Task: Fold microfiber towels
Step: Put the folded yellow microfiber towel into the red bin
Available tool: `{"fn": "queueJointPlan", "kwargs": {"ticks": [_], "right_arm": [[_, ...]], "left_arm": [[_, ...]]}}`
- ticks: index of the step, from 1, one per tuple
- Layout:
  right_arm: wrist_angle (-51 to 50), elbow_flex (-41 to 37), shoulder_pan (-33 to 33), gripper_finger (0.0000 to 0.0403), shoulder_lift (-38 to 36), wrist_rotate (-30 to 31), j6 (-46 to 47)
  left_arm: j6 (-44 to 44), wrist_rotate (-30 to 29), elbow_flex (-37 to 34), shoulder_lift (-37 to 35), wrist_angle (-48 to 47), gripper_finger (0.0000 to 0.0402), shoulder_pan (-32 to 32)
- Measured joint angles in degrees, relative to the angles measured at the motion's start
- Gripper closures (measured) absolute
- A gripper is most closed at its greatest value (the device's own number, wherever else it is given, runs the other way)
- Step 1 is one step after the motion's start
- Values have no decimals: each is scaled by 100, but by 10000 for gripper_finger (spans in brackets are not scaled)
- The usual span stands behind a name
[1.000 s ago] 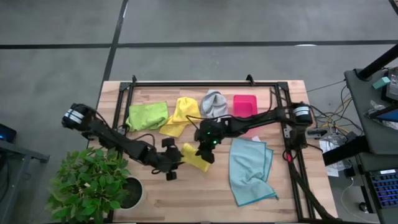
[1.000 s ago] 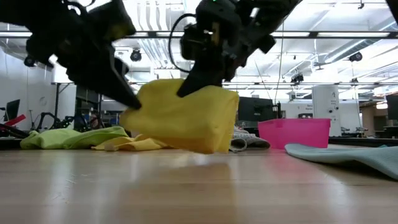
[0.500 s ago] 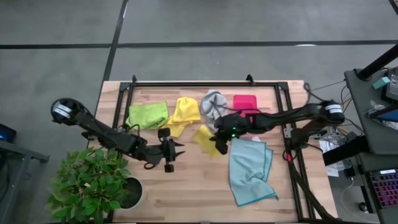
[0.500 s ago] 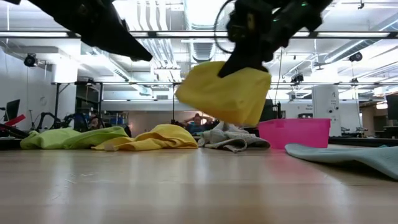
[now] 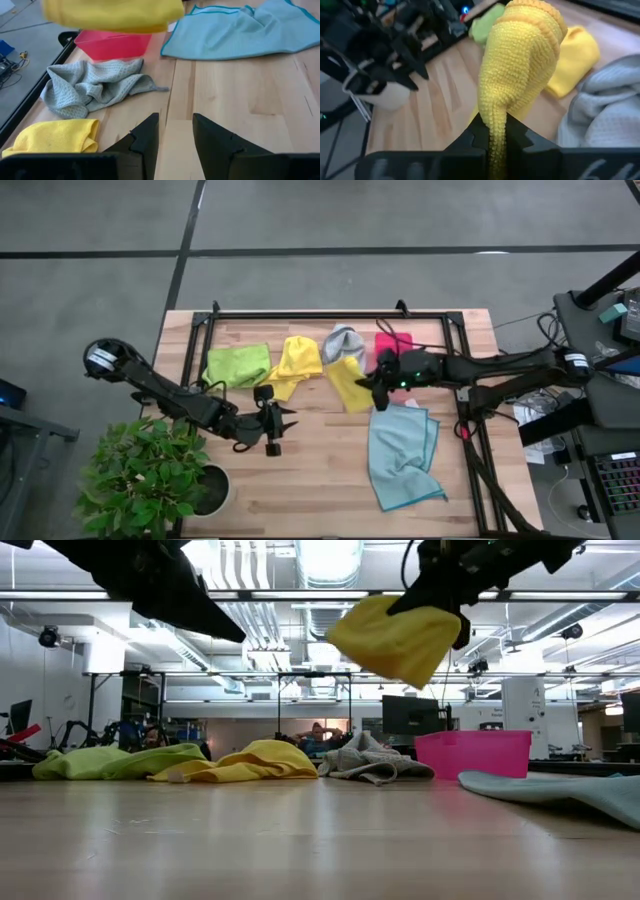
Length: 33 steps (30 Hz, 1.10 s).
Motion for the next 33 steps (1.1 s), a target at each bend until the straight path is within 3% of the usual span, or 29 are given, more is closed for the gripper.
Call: {"fn": "queueJointPlan", "kwargs": {"ticks": [9,11,15,17,33], "right_arm": [[-468,-21,-574,390,-538,195,28],[-890,-22,-773,390,-681,527,92],[-2132,-23,-1126,390,-908,1842,478],[-2452,-75,-1254,390,-966,2125,799],[-1883,-965,-1782,390,-1056,1786,1729]], "left_arm": [[-6,-35,0,12,-6,297,1],[-7,-36,0,12,-6,297,0],[-7,-37,0,10,-7,297,1],[-7,-37,0,10,-6,297,0],[469,-125,0,-21,211,297,2]]}}
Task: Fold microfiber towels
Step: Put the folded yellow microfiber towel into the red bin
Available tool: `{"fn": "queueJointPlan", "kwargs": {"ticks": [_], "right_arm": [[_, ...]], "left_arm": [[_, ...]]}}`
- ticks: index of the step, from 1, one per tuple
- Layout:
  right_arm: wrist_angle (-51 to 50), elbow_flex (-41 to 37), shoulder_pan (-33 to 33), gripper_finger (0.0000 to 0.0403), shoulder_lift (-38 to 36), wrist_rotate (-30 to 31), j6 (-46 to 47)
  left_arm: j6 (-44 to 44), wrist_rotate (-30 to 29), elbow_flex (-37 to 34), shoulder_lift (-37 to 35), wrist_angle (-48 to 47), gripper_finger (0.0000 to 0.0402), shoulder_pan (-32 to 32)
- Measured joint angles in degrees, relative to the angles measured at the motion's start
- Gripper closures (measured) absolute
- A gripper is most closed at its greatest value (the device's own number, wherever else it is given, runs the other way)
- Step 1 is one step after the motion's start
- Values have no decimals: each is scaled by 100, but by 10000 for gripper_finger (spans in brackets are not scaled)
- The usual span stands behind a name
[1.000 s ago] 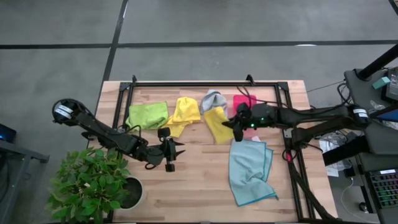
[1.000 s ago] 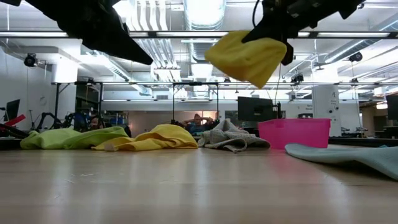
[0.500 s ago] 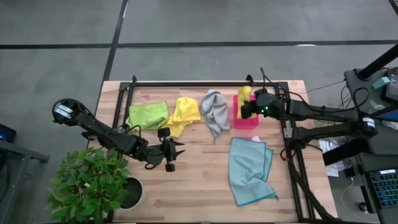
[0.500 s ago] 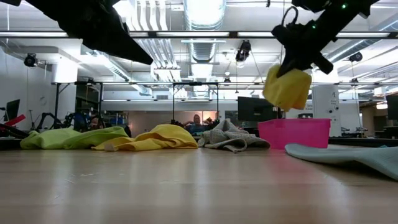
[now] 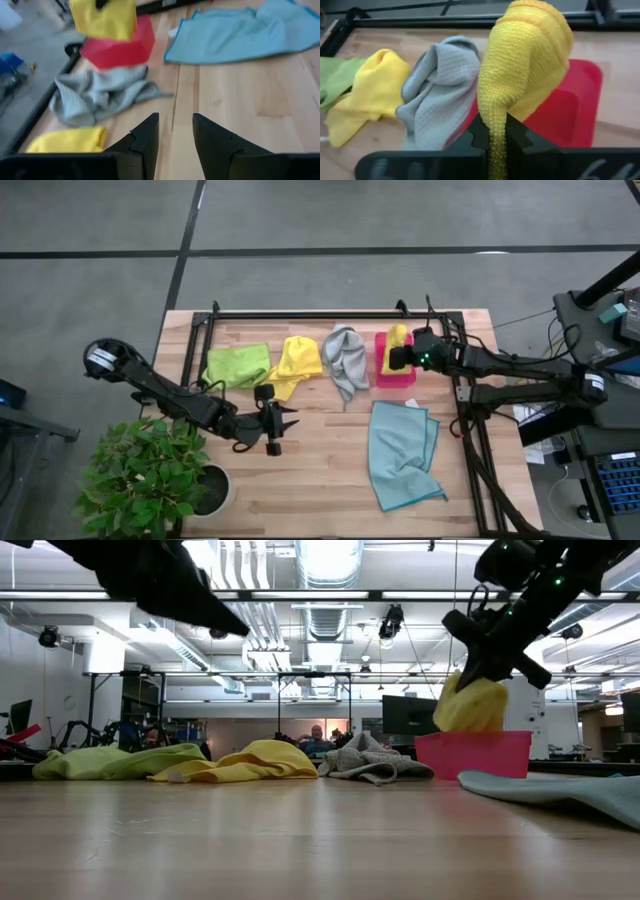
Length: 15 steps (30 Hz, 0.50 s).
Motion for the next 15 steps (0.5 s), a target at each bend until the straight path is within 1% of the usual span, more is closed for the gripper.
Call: {"fn": "queueJointPlan", "kwargs": {"ticks": [2,6,10,15], "right_arm": [[150,-80,-103,390,47,-163,3],[422,-205,-248,390,222,-265,9],[615,-213,-352,390,483,-513,-52],[655,-217,-354,390,912,-527,-62]], "left_arm": [[242,-21,0,-23,219,297,0],[653,-24,55,-38,548,297,0],[1112,-24,162,-43,712,297,0],[1872,-52,205,-43,1357,297,-2]]}}
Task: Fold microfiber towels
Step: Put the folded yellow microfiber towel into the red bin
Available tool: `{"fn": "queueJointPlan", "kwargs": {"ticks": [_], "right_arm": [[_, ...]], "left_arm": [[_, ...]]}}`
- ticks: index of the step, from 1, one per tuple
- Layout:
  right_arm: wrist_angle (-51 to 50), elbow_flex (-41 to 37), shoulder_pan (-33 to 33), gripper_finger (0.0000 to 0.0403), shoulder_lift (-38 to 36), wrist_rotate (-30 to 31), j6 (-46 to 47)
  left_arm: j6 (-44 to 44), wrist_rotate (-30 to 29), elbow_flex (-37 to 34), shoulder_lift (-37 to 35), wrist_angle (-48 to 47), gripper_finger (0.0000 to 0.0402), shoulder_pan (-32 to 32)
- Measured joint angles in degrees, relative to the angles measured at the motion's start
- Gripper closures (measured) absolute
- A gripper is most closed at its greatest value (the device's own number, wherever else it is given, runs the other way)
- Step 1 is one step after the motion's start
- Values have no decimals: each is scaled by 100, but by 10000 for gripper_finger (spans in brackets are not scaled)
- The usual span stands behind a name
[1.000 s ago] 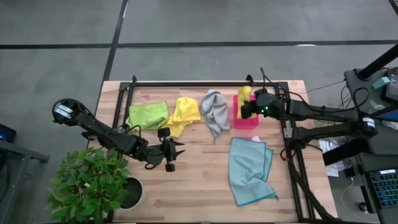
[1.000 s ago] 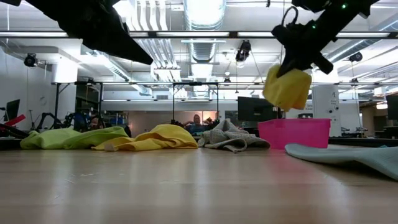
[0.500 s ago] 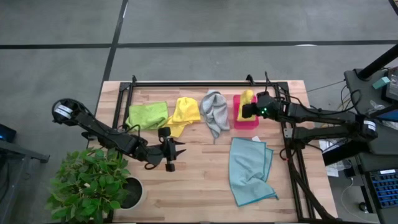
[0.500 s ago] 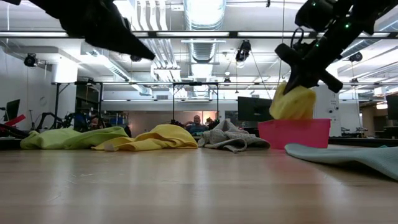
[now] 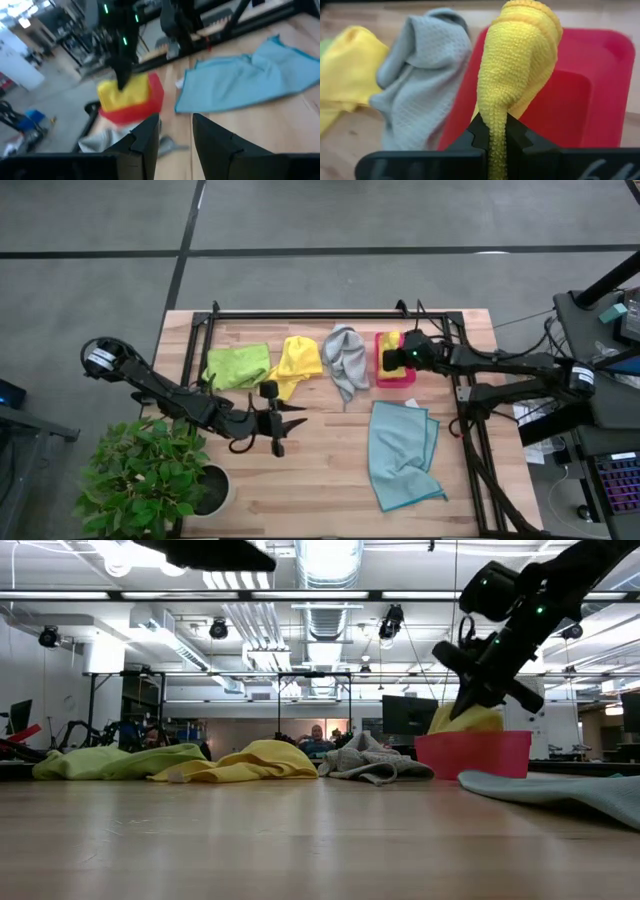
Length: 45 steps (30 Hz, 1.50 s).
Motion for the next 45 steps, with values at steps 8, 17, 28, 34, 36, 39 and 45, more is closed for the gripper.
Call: {"fn": "queueJointPlan", "kwargs": {"ticks": [8,17,28,34,36,39,45], "right_arm": [[43,14,0,390,605,4,-31],[-24,224,0,348,820,46,-150],[-1480,958,-166,308,818,130,-425],[-2285,1344,-295,308,817,221,-730],[-2533,1463,-348,308,815,223,-887],[-2830,1652,-374,315,813,357,-1139],[-2757,1829,-333,349,764,-126,-1615]], "left_arm": [[496,-8,-2,0,359,297,2],[496,-11,-7,0,352,297,2],[494,-11,-11,0,350,297,2],[492,-11,-13,0,348,297,2],[489,-11,-15,0,346,297,2],[487,-11,-41,0,348,297,1],[485,-9,-114,2,348,297,0]]}}
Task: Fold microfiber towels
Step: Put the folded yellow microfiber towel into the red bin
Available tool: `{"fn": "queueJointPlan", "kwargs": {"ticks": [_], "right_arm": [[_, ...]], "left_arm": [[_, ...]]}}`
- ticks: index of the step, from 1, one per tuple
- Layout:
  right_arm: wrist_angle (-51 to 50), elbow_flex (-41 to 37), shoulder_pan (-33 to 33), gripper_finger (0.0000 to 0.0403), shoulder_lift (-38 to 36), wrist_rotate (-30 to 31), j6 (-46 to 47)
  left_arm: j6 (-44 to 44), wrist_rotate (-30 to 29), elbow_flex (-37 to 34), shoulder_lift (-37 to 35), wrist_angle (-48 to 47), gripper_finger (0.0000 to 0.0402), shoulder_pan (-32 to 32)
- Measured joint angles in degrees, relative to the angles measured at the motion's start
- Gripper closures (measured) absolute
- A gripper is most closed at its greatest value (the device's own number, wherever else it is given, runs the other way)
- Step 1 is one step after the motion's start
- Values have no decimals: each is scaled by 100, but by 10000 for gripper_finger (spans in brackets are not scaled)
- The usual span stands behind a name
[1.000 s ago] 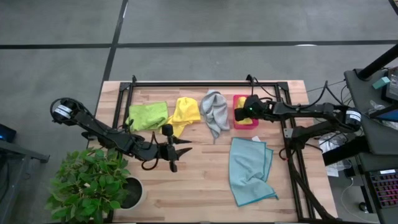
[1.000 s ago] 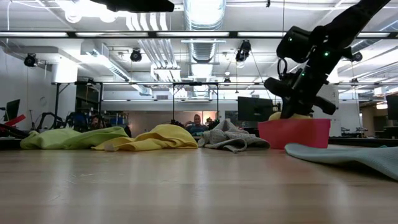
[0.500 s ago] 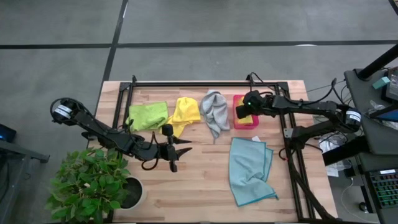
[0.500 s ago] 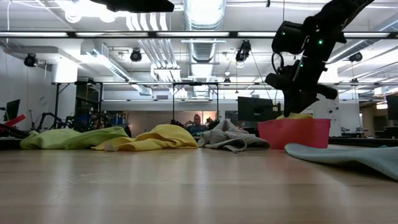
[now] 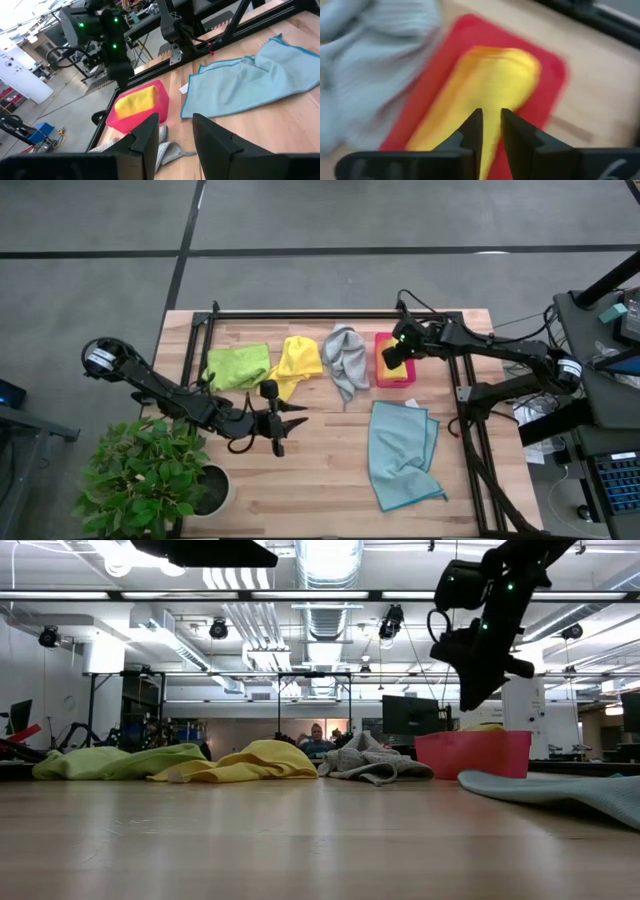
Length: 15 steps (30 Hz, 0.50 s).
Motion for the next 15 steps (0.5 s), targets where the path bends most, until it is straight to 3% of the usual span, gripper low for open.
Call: {"fn": "queueJointPlan", "kwargs": {"ticks": [4,15], "right_arm": [[153,-175,104,372,117,-129,-53],[252,-529,123,375,970,27,-205]], "left_arm": [[4,0,23,0,0,297,2],[6,-2,22,0,5,297,4]]}}
